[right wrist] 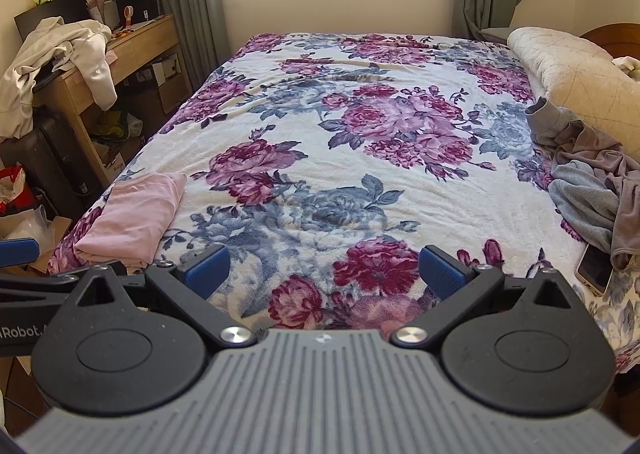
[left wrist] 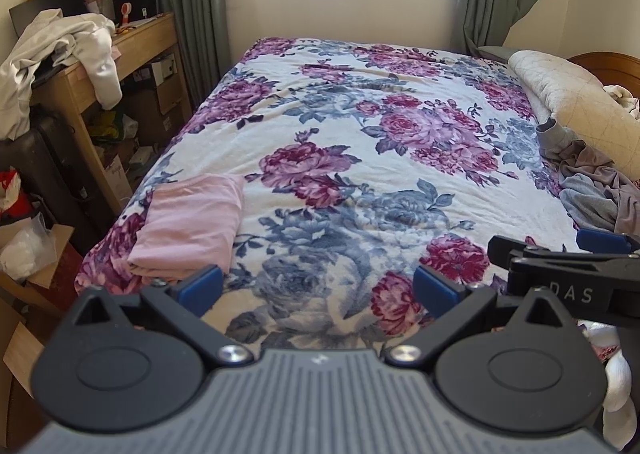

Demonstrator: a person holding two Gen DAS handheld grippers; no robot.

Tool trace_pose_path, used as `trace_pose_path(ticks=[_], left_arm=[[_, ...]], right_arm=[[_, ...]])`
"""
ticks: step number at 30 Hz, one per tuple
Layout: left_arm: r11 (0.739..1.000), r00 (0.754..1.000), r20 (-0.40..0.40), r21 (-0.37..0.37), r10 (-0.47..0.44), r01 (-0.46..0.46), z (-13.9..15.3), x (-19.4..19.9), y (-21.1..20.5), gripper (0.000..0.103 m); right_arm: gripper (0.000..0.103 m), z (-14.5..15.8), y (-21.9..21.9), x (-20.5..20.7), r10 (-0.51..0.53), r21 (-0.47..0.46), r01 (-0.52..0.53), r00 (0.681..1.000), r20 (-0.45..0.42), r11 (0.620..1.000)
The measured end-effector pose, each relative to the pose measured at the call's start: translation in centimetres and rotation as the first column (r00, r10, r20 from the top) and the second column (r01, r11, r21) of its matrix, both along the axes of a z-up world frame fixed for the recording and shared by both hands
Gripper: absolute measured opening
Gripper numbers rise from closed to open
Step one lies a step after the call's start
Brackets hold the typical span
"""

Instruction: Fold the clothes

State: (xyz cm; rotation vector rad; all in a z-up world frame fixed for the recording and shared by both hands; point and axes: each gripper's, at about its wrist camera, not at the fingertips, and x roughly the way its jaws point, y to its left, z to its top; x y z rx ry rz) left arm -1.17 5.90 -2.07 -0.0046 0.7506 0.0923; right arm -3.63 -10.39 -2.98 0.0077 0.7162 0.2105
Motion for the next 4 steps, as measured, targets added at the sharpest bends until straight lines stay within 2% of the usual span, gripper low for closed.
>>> trace_pose_path(ticks=[4], left_arm=[[1.000, 1.000, 0.002, 0.007, -0.001, 0.001, 0.02, 0.07, 0.11, 0.102]], right_arm=[[0.103, -0.19, -0.03, 0.13, -0.002, 0.003, 0.002, 1.000, -0.005, 1.000]])
